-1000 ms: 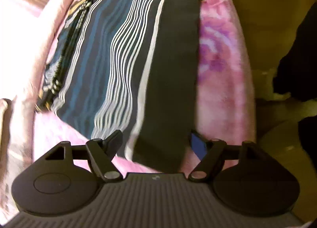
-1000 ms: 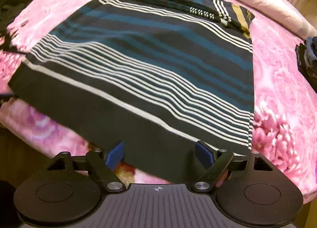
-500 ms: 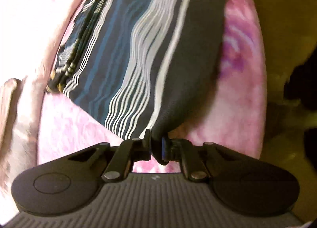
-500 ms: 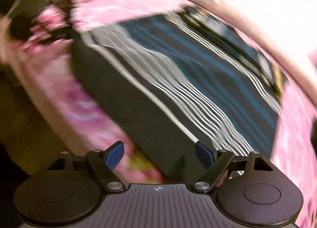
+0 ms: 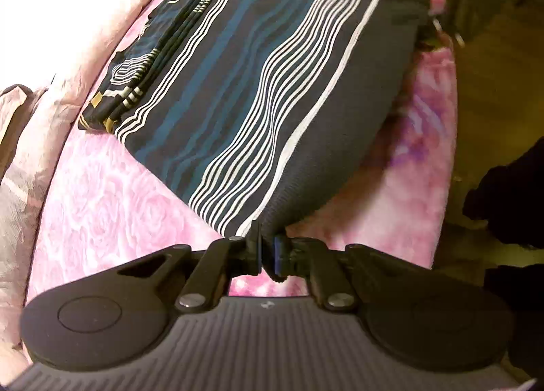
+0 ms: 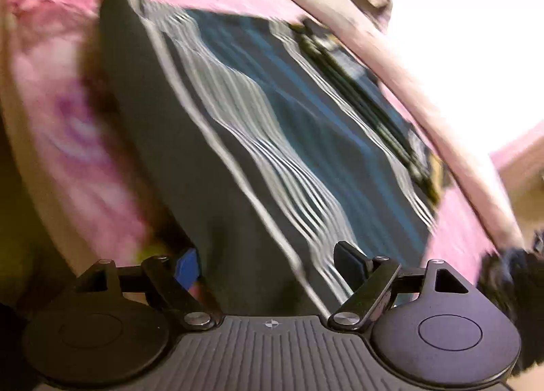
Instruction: Fold clothes
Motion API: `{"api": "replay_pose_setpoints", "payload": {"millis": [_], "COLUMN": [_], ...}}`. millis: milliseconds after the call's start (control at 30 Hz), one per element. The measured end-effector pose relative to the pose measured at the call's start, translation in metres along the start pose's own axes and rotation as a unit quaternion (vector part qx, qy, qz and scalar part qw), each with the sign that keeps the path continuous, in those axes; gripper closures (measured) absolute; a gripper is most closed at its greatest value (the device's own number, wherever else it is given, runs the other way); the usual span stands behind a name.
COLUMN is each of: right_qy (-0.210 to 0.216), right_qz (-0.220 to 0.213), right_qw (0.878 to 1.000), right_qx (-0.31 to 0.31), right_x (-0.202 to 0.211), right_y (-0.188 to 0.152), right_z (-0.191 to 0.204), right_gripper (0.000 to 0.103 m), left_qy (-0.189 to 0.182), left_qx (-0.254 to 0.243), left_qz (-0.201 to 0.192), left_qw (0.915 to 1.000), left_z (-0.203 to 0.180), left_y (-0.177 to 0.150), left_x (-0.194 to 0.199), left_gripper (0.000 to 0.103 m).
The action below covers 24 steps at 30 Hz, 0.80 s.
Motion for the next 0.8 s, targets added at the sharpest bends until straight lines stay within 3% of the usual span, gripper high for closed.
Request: {"api": "replay_pose_setpoints", "payload": {"millis": [100,267,367,400,533,700,800], "right_qy": [-0.042,-0.056,-0.038,-0.029,0.022,0.049,0.077], "right_qz": [0.023,0.037,0.044,0.047,0.062,0.082,0.097], "right_qw": [0.999,0.997,0.996,0.996,0.995,0.99,0.986], "right_qx": [-0.004,0.046,0.072,0.074,0.078,0.106,0.112], "right_x": [-0.009,-0.017,-0.014,-0.011,0.006,0.043,0.071], "right_y": [-0.016,-0.035,-0.04,-0.04,-0.04,-0.046,-0.057], "right_z": [-0.022,-0.04,-0.046,-0.049,-0.06,-0.063,-0.057], "right_gripper": [0.023,0.046,0.088,0.097,0.1,0.102,0.102], "left_qy": [0.003,0.003,-0.001,-0.001,-0.01,-0.029,-0.061], "left_qx": [0.01,0.004,-0.01,-0.016,-0.039,-0.07,-0.073], "left_qz": [-0.003,-0.004,-0.001,-0.001,-0.003,-0.022,-0.019], "left_qw": [0.9999,1.0,1.0,0.9999,0.9992,0.9969,0.9953], "left_z": [0.003,0.005,0.002,0.001,0.004,-0.003,-0.014], "left_y": [0.001,0.001,0.001,0.001,-0.002,-0.013,-0.025], "left_x": [-0.001,-0.007,-0.006,-0.004,0.008,0.041,0.062], "left_gripper": [0.097,0.097,0.098,0.098,0.1,0.101,0.101]}}
Point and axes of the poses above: each gripper's, at about its wrist camera, not at the fingertips, and x roughly against the way its jaws point, z to its left, y to its top, the point moved 1 cm from there along -x, roughly the way its jaws point, and after that the axes turned 15 degrees about z, right-handed, at the moved point
